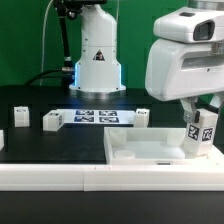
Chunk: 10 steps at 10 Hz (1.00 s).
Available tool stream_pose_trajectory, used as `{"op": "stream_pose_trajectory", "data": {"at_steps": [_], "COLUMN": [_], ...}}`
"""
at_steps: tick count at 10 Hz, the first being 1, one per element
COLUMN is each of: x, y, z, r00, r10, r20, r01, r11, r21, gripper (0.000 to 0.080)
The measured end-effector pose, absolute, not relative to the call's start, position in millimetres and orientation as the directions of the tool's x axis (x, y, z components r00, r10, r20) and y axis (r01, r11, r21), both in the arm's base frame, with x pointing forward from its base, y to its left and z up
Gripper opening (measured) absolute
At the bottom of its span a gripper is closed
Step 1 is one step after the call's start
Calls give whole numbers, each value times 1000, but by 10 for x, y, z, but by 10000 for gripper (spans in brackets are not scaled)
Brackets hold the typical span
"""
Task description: Assemble one leg
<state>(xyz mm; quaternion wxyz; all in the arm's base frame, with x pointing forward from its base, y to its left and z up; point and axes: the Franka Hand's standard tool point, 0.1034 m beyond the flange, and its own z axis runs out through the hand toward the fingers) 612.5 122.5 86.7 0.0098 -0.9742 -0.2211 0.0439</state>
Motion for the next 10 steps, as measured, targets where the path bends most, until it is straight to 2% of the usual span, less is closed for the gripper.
{"op": "stream_pose_trajectory", "data": {"at_steps": [2, 5, 8, 10], "x": [6122, 6124, 6132, 6137], "y": [1225, 1226, 1240, 1244], "z": [865, 858, 855, 854], "r00": [923, 996, 948, 860], "r10": [377, -21, -308, -504], "r20": [-82, -84, -81, -78], "r01": [375, -24, -309, -505], "r11": [-926, -999, -951, -863], "r21": [-38, -32, -7, 8], "gripper": [291, 291, 291, 291]}}
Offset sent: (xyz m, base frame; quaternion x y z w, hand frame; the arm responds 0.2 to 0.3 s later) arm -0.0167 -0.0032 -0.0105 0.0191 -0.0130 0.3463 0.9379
